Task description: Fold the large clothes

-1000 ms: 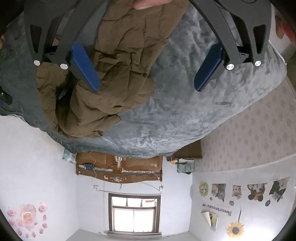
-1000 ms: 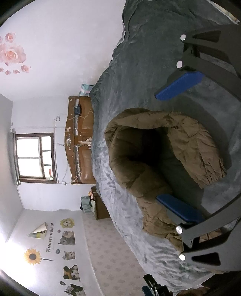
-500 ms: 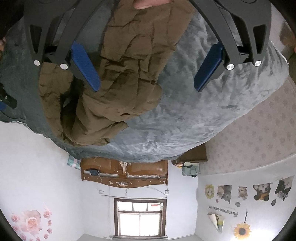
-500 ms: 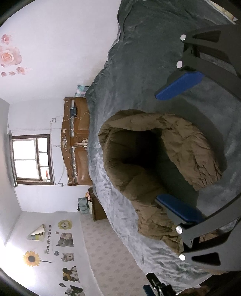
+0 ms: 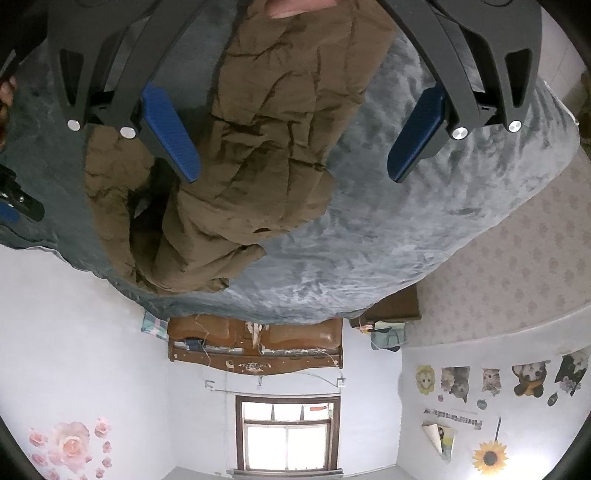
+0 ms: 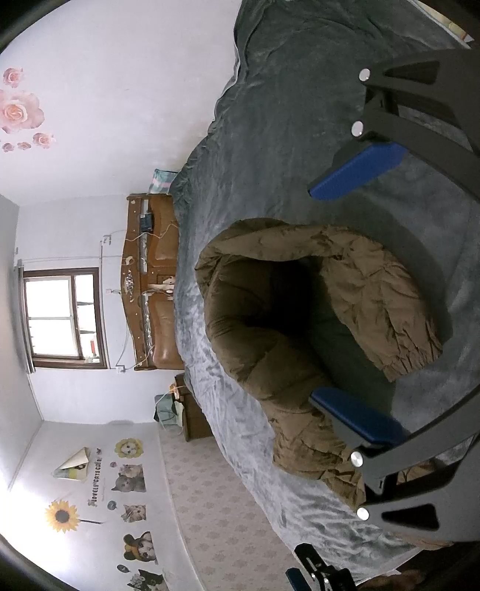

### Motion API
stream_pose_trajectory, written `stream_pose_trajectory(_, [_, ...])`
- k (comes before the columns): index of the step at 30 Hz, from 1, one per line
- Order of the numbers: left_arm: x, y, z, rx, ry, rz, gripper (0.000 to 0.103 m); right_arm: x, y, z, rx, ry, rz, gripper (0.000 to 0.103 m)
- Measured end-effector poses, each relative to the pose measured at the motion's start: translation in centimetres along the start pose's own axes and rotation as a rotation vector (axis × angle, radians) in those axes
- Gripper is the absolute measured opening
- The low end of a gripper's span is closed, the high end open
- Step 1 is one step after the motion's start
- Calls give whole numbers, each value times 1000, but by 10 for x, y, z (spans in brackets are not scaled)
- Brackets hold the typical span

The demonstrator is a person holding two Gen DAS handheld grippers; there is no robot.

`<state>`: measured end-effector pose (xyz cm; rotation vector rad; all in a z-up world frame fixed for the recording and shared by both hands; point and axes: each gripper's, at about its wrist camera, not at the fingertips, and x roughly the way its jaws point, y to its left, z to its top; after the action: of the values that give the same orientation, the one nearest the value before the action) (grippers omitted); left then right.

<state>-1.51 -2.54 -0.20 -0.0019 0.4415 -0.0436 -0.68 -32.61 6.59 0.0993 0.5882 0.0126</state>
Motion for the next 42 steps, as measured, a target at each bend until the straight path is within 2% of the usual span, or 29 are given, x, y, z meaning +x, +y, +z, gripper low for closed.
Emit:
stream_pose_trajectory(17, [-1, -20, -4, 24, 15, -21, 100, -1, -7, -4, 22, -5, -7, 101])
stream_pose_trajectory(30, [6, -34, -8, 48, 19, 28, 100, 5, -15, -4, 34, 0, -7, 101])
stream_pose_trajectory(37, [21, -69, -8, 59, 14, -56, 100, 7, -25, -4, 45, -6, -27, 101])
stream_pose_trajectory(42, [47, -82, -7, 18, 20, -50, 100, 13, -35, -4, 48, -6, -43, 101])
